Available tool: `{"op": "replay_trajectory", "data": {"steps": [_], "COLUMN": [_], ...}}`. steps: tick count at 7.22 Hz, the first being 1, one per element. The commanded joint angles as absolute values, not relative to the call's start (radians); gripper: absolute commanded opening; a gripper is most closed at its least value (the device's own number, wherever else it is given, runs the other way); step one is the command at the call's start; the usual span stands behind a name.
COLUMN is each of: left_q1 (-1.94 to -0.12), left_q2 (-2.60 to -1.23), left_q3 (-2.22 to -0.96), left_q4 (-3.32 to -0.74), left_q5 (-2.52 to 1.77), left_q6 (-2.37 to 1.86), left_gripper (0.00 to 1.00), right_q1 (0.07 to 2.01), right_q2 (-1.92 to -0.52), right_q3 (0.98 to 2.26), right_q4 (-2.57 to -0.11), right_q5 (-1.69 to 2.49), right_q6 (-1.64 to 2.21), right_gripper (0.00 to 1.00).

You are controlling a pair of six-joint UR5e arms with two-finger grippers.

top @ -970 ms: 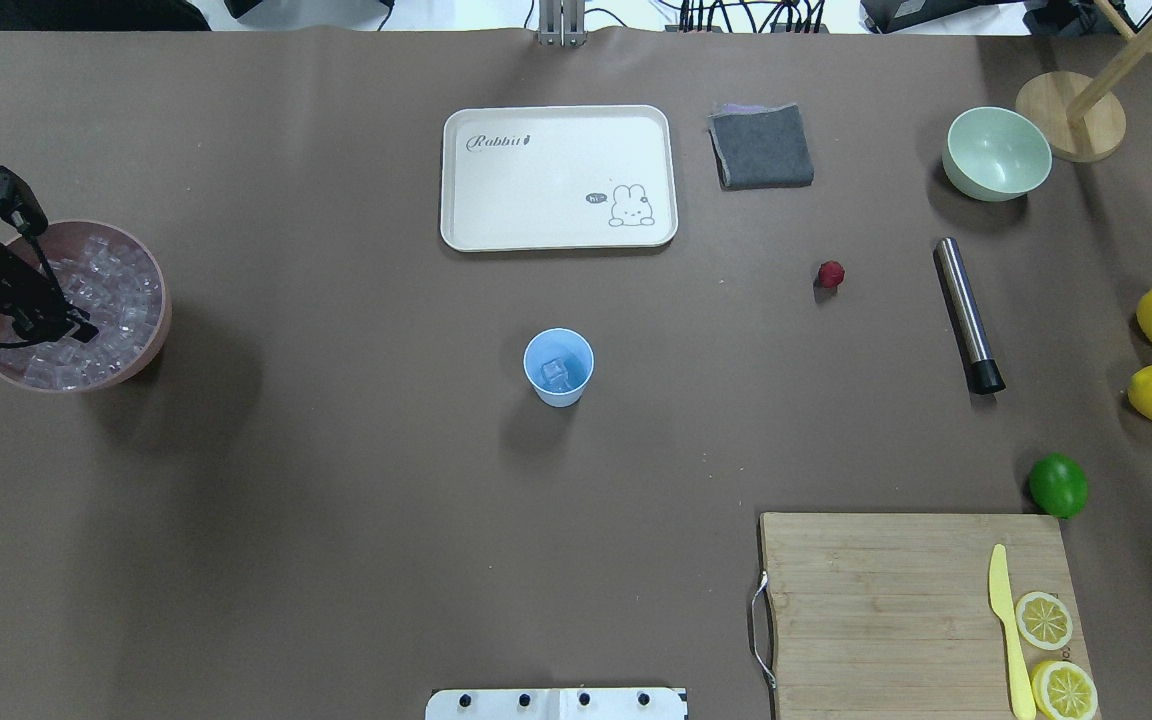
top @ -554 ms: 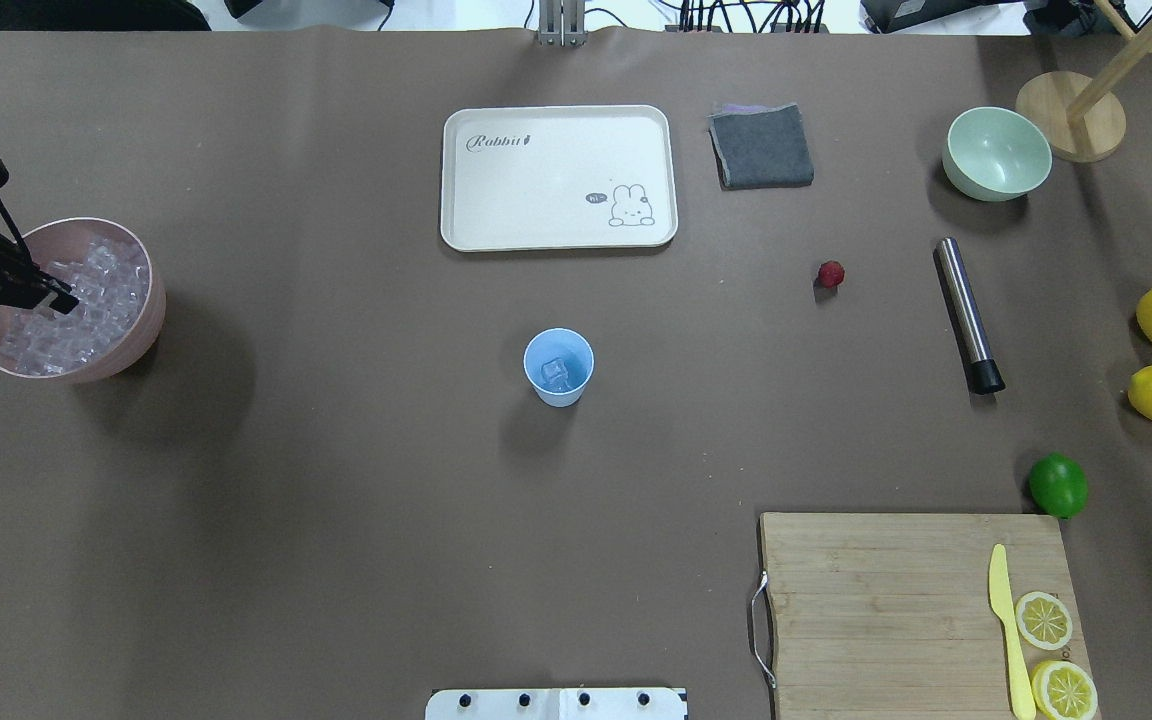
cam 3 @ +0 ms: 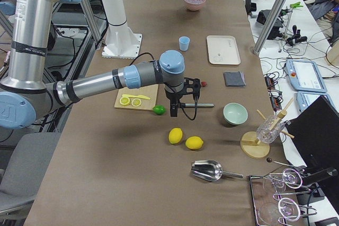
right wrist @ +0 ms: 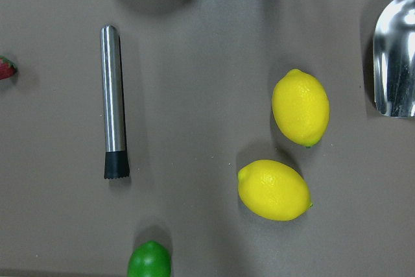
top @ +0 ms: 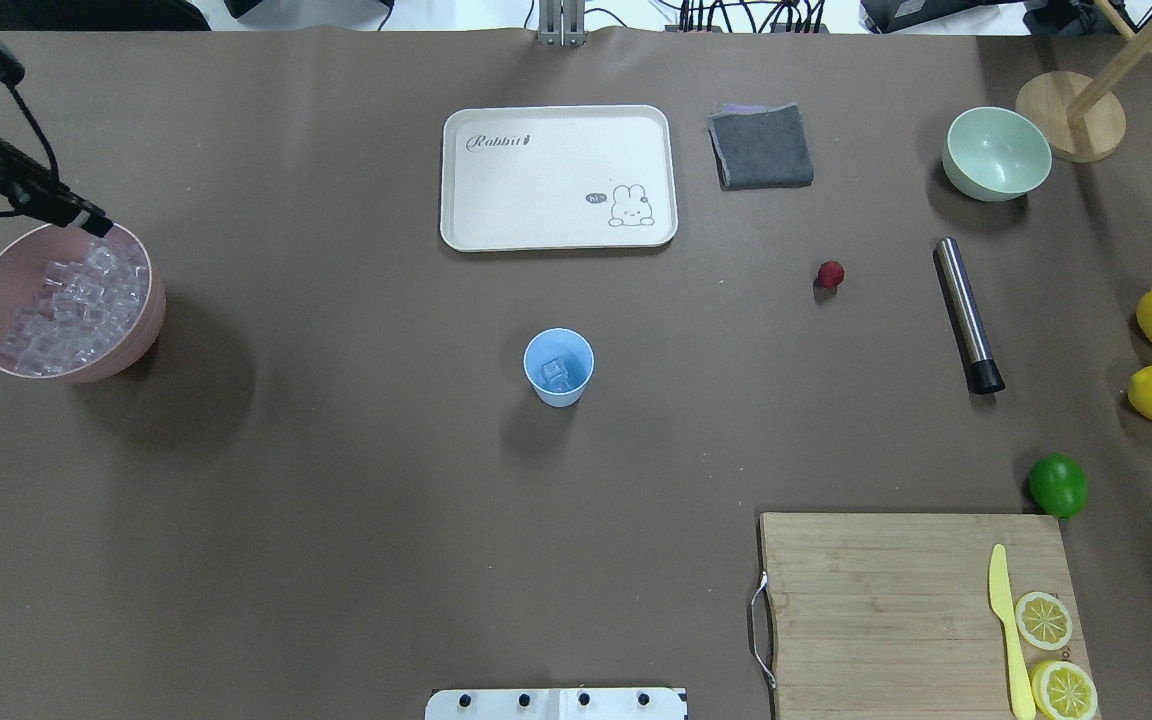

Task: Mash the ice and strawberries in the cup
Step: 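Carry the ice cube with the left gripper over the light-blue cup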

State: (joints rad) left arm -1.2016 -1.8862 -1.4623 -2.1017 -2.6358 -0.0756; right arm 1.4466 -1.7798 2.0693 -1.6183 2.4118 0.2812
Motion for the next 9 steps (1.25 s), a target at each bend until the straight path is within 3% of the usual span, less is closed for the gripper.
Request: {"op": "replay_trajectory", "data": {"steps": [1, 6, 9], "left_q1": [-1.148, -0.938, -0.793], "left_q2": [-2.021, -2.213, -2.25], "left_q3": [-1.47, -1.511, -1.537], "left_q4": [-2.102, -2.108, -2.152], "left_q5": [-2.635, -2.457, -2.266], "left_q6": [-0.312, -0.682, -0.777], "left_gripper": [0.0, 0.0, 0.0], "right_q1": [1.447, 1.447, 1.447], "right_q2": [-1.779, -1.77, -1.77], "right_q3": [2.069, 2.075, 2.075], "right_q4": [-1.618, -1.617, -1.617], "right_q5": [2.413, 2.404, 2.404], "right_q6": [0.281, 0.279, 0.281], "right_gripper": [1.0, 1.0, 1.0]}}
